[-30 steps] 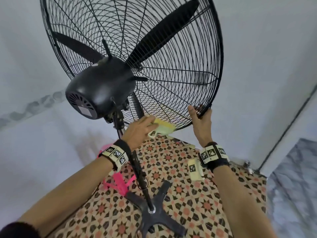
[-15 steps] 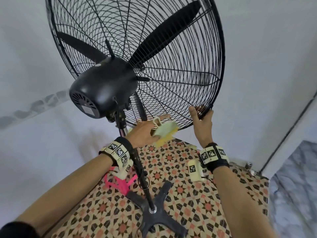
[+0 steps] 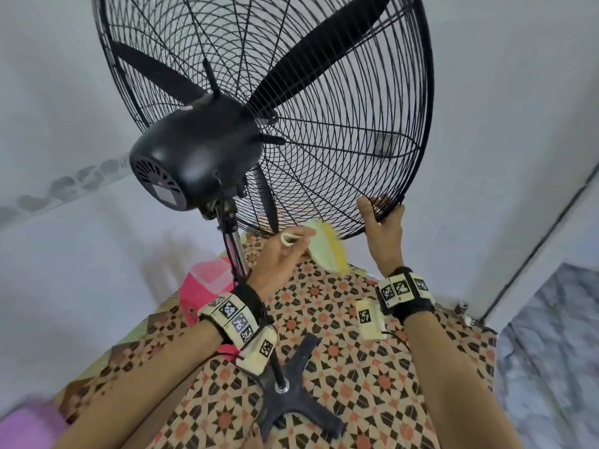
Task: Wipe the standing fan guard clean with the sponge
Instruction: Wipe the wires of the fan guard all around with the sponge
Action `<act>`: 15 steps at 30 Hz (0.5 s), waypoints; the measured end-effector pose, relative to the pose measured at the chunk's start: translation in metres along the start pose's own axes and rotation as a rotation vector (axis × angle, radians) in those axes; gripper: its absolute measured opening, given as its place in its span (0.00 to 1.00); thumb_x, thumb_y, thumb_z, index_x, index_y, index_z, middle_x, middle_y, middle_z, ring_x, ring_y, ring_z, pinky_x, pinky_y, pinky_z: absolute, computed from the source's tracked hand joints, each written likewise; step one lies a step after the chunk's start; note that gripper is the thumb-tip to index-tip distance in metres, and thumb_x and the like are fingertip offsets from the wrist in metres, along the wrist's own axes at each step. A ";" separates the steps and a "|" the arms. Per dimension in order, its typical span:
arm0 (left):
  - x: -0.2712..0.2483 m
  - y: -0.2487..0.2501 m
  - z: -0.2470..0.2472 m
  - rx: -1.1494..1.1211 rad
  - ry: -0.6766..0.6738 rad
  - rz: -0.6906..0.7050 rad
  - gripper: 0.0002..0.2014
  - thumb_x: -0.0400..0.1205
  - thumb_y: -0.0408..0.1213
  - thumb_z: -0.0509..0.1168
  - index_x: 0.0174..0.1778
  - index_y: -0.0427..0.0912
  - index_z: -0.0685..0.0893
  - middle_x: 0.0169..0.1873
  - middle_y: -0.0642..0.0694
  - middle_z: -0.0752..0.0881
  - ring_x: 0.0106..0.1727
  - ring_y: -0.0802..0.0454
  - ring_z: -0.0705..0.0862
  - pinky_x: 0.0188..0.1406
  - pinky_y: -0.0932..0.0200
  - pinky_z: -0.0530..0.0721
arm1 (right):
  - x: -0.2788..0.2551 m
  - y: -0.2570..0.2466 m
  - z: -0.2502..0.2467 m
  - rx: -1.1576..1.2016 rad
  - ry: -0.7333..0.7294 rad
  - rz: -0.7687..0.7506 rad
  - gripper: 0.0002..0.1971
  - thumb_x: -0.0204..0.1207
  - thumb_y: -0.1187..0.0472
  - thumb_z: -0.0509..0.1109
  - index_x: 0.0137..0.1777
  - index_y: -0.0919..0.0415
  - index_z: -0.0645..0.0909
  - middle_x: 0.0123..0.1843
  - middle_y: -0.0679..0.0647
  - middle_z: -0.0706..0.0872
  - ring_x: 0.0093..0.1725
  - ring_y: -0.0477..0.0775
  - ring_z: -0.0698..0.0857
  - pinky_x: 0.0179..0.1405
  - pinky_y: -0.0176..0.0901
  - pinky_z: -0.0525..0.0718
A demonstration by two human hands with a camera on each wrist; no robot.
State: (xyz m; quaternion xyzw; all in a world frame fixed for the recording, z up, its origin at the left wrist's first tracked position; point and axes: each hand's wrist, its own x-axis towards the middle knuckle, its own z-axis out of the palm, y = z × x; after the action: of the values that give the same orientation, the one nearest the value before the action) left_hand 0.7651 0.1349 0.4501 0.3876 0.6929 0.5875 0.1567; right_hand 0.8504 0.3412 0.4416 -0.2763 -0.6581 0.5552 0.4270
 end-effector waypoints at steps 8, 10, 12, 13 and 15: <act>0.004 -0.003 0.000 0.157 0.008 -0.333 0.18 0.78 0.24 0.78 0.62 0.38 0.85 0.63 0.42 0.87 0.43 0.51 0.91 0.39 0.66 0.90 | 0.001 0.004 0.004 0.006 -0.015 0.040 0.56 0.66 0.20 0.71 0.82 0.60 0.60 0.79 0.56 0.77 0.77 0.57 0.77 0.78 0.63 0.76; 0.005 -0.003 0.004 0.159 0.027 -0.401 0.21 0.81 0.24 0.75 0.64 0.37 0.74 0.60 0.38 0.86 0.41 0.50 0.91 0.33 0.65 0.89 | 0.002 0.005 0.005 0.005 -0.018 0.060 0.59 0.65 0.20 0.71 0.84 0.60 0.57 0.82 0.56 0.74 0.80 0.56 0.75 0.80 0.63 0.74; 0.008 -0.002 0.009 0.119 -0.056 -0.490 0.13 0.87 0.26 0.69 0.64 0.35 0.74 0.63 0.34 0.85 0.44 0.44 0.92 0.35 0.61 0.92 | 0.003 0.007 0.002 -0.004 -0.022 0.064 0.59 0.64 0.19 0.71 0.83 0.61 0.57 0.81 0.57 0.75 0.80 0.57 0.75 0.80 0.63 0.74; 0.009 0.001 0.010 0.113 -0.110 -0.529 0.10 0.88 0.26 0.67 0.64 0.32 0.76 0.65 0.32 0.85 0.48 0.43 0.91 0.37 0.61 0.92 | 0.004 0.007 0.001 -0.006 -0.025 0.057 0.59 0.64 0.19 0.71 0.82 0.62 0.59 0.80 0.57 0.76 0.78 0.58 0.76 0.79 0.63 0.75; 0.010 0.001 0.009 0.071 -0.176 -0.568 0.09 0.89 0.27 0.66 0.63 0.28 0.81 0.67 0.30 0.84 0.51 0.43 0.90 0.39 0.61 0.92 | 0.005 0.007 -0.004 -0.030 -0.041 0.036 0.56 0.64 0.19 0.72 0.79 0.60 0.62 0.76 0.57 0.79 0.75 0.57 0.80 0.75 0.64 0.78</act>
State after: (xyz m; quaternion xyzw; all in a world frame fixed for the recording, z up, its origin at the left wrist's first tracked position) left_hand 0.7647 0.1480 0.4509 0.2331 0.7774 0.4597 0.3606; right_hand 0.8501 0.3491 0.4364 -0.2829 -0.6699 0.5584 0.3992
